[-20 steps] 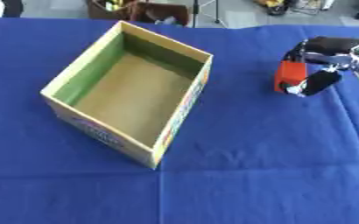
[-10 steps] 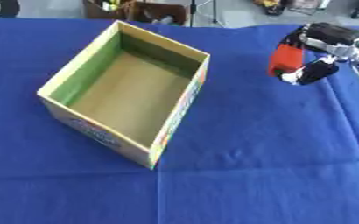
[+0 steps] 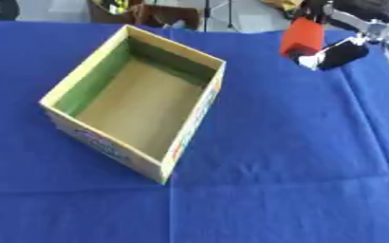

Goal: Pick up objects on the table and place them in the box.

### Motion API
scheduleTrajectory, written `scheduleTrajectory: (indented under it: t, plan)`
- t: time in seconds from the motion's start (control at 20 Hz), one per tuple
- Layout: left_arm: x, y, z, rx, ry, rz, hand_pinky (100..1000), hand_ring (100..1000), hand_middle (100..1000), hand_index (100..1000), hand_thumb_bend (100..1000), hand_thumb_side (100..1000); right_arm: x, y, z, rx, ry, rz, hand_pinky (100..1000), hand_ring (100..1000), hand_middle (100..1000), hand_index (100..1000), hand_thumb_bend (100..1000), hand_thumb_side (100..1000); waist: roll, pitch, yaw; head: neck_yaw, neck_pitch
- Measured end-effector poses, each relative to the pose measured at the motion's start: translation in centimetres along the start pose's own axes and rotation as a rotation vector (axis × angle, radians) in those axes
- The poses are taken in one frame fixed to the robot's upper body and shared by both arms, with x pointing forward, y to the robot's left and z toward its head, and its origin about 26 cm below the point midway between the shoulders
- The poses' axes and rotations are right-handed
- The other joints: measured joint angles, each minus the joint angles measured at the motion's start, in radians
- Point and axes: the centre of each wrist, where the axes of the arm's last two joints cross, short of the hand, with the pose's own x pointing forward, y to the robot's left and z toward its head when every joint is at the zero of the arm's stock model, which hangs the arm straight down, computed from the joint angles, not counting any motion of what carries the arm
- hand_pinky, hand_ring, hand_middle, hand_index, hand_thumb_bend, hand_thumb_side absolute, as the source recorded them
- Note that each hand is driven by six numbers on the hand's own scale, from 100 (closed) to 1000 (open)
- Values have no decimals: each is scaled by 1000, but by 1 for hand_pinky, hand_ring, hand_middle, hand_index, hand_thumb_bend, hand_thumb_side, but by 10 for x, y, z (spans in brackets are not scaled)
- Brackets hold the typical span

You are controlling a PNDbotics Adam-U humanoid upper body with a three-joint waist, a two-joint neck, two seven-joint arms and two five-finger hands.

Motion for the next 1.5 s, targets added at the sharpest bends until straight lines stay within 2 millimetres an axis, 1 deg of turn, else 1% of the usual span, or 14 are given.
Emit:
scheduleTrajectory:
  t: [0.3,0.5,0.65,0.8,1.0,1.1,1.25,1.5]
  plan:
    - [0,0,0,-2,2,0,310,566,614,790,100,888,35,-32,-13,-72,-116,3,687,569,285,418,100,380,-5,-6,7,-4,0]
    - [0,-1,0,-6,2,3,310,566,614,791,100,888,59,-43,-27,-89,-189,-18,690,565,282,415,100,377,-7,-6,19,-10,0]
    - [0,-1,0,-7,2,4,310,566,614,790,100,888,80,-48,-40,-99,-249,-38,693,562,279,413,100,375,-13,-6,28,-18,0]
    - [0,-1,0,-9,2,5,311,566,614,791,100,889,97,-48,-50,-95,-296,-62,696,561,278,412,100,375,-13,-6,36,-23,0]
    - [0,-1,0,-12,-2,7,311,566,614,791,100,889,116,-46,-64,-75,-344,-81,696,560,278,412,100,371,-24,-4,53,-32,0]
    - [1,-2,-1,-14,-4,9,311,566,615,791,100,888,124,-43,-70,-62,-359,-87,695,560,278,412,100,362,-25,-4,58,-36,0]
    - [2,-3,-2,-17,-10,12,312,567,615,791,100,889,135,-35,-80,-41,-370,-89,695,558,277,411,100,364,-29,1,64,-42,-3]
    - [2,-3,-3,-17,-12,18,312,567,614,787,100,889,153,-15,-96,2,-379,-102,692,559,278,412,100,358,-30,3,69,-50,-9]
